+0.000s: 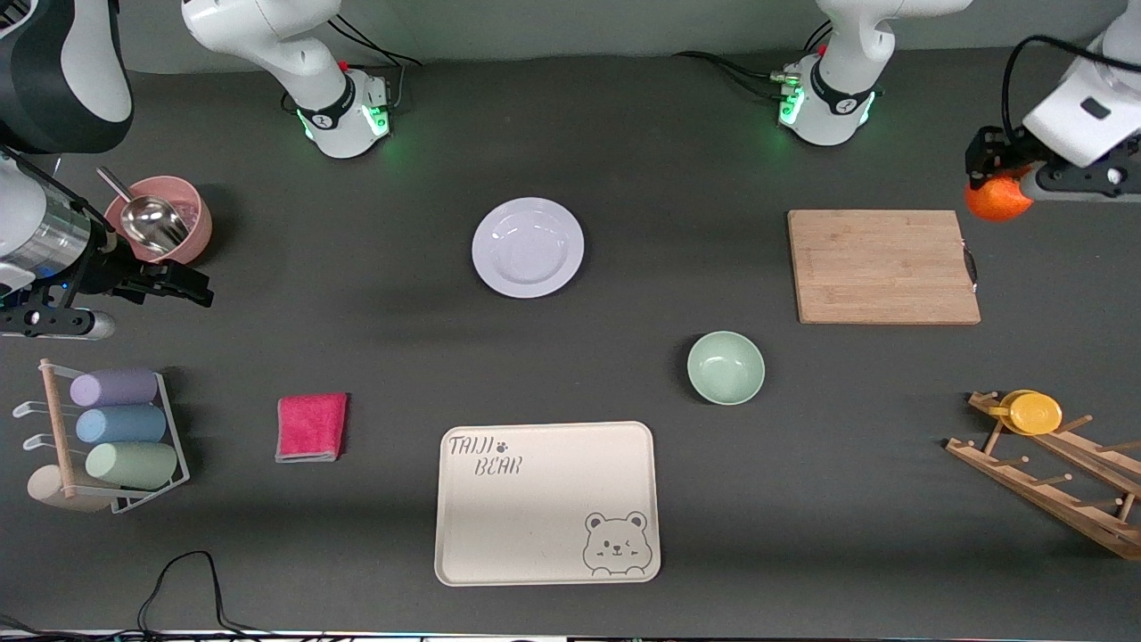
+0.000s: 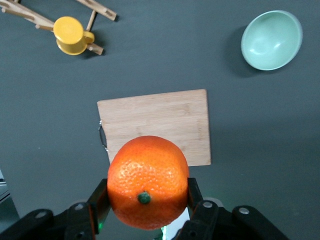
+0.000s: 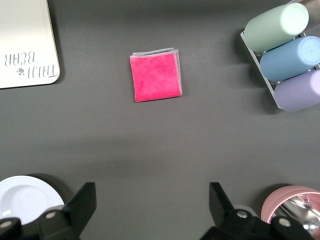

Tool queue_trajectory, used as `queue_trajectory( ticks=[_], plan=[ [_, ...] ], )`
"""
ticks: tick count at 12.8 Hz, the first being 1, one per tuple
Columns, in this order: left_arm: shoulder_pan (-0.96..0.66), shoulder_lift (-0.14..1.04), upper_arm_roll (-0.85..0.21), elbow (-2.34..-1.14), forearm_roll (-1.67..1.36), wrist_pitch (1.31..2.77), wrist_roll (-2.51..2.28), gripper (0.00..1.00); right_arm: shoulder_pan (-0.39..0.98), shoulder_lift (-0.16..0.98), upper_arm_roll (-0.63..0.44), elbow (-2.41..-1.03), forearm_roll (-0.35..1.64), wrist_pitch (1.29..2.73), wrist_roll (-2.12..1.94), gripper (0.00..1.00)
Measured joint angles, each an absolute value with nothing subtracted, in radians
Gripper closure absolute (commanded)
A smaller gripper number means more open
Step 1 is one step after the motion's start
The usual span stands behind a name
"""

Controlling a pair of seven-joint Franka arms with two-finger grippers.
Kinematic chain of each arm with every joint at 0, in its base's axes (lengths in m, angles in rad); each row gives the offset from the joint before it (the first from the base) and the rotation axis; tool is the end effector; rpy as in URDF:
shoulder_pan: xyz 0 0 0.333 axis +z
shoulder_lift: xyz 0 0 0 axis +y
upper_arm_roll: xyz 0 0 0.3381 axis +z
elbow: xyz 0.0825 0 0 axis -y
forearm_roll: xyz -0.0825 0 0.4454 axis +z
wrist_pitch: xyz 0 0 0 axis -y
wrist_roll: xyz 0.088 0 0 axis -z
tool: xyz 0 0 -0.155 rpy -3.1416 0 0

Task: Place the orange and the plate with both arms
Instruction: 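Lift the orange with the left gripper and carry it over the plate, then lower the orange onto the white plate and open the left gripper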

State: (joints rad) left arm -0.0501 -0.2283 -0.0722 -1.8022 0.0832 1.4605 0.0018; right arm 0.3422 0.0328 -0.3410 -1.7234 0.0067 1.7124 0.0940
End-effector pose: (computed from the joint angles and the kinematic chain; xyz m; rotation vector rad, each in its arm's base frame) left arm 0.5169 -0.0532 0.5986 -3.0261 0.1770 0.1637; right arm 0.6273 0.0037 0.5097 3.1311 -0.1472 -0.0653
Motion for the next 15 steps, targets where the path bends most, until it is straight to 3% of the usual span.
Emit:
queue_trajectory(
  ticks=[3,6,8,15],
  plan=[
    [-0.053,-0.2,-0.247,-1.783,-0.02,1.464,-0.28,1.0,0.144,0.033,-0.146,-1.723,0.006,1.713,0.094,0.0],
    [-0.065,-0.105,-0.513,-1.779,-0.055,1.591,-0.66,1.0,0.129,0.032,-0.119,-1.723,0.006,1.713,0.094,0.0],
    [-0.109,-0.002,-0.634,-1.765,-0.056,1.706,-0.908,1.0,0.129,0.032,-0.118,-1.723,0.006,1.715,0.094,0.0],
    [-0.444,0.465,-0.672,-1.722,0.175,2.109,-1.376,1.0,0.071,0.032,-0.098,-1.723,0.006,1.73,0.096,0.0]
  ],
)
